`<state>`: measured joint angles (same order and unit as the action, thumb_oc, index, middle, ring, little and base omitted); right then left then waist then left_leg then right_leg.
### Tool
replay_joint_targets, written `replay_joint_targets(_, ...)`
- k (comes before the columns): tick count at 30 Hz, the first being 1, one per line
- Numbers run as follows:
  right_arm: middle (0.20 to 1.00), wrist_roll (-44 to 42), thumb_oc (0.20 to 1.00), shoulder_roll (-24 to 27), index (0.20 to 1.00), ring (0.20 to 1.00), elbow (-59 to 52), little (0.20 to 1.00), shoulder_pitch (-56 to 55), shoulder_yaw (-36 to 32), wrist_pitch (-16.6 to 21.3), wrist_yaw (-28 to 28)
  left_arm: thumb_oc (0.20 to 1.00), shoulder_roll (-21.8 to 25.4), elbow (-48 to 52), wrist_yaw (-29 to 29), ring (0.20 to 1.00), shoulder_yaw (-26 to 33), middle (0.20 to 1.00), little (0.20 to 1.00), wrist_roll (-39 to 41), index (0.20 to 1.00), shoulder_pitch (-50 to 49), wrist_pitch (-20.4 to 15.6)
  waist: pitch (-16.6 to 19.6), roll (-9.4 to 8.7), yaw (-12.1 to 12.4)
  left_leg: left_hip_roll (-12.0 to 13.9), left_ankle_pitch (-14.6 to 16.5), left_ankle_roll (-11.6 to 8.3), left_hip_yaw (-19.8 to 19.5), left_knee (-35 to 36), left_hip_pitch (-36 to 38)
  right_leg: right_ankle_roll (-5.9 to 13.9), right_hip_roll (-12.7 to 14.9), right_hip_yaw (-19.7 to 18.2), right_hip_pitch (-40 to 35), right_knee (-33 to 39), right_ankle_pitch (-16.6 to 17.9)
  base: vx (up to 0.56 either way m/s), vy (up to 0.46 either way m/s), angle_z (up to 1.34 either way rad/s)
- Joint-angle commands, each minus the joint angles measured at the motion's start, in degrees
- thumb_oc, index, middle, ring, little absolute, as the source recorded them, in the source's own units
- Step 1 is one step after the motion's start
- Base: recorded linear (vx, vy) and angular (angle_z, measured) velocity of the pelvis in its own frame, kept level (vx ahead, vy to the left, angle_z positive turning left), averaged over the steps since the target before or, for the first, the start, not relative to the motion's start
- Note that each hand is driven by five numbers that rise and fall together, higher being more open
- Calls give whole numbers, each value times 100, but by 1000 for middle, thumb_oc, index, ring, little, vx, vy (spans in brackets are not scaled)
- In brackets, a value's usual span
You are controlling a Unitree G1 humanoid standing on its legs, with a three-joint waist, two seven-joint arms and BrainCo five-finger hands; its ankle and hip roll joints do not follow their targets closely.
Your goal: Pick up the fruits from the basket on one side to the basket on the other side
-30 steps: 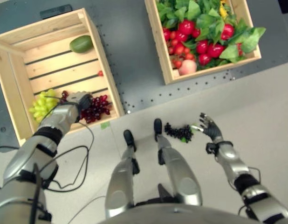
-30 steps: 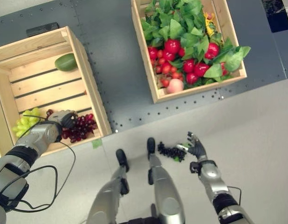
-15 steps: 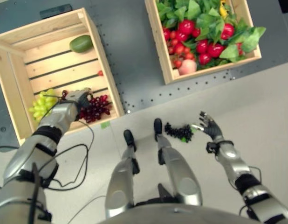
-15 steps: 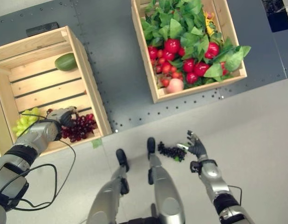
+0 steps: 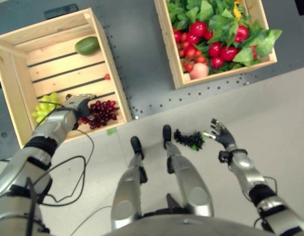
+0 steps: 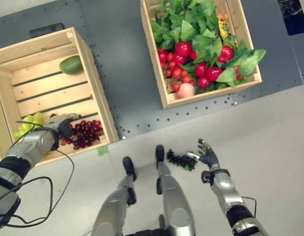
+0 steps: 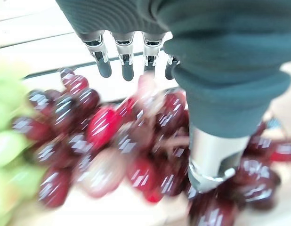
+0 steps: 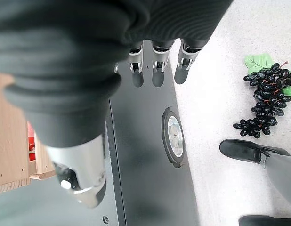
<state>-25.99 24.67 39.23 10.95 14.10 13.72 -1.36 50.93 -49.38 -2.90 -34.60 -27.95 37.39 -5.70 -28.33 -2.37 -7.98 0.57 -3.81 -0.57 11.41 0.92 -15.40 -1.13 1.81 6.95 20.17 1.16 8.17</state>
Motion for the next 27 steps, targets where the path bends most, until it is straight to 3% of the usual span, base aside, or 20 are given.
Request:
replay_joint_targets(1,1000,-83,1000,207,1000,1000,-94,1000,-380,-161,174,-87,1000,202,-15,-85,1000,312,1000,1000,55,1000,-380,-24,321,62,186,-71,565,55,-226,-814,-404,460,117,106,405,-1071,-883,0,0,0)
replay_joint_targets(13,1000,-105,1000,308,1000,1000,-382,1000,-340,-267,180,-106,1000,310,89,-269,1000,349,1000,1000,-64,1000,-800,-70,311,148,217,-84,566,61,-243,-833,-433,459,126,116,453,-1142,-931,1,0,0)
replay_joint_targets(27,1000,-214,1000,459,1000,1000,-1434,1000,-476,-314,331,-152,1000,-69,-167,120,1000,341,1000,1000,-307,1000,-668,28,81,-21,108,-53,514,57,-238,-869,-683,475,109,114,729,-1205,-901,0,0,0)
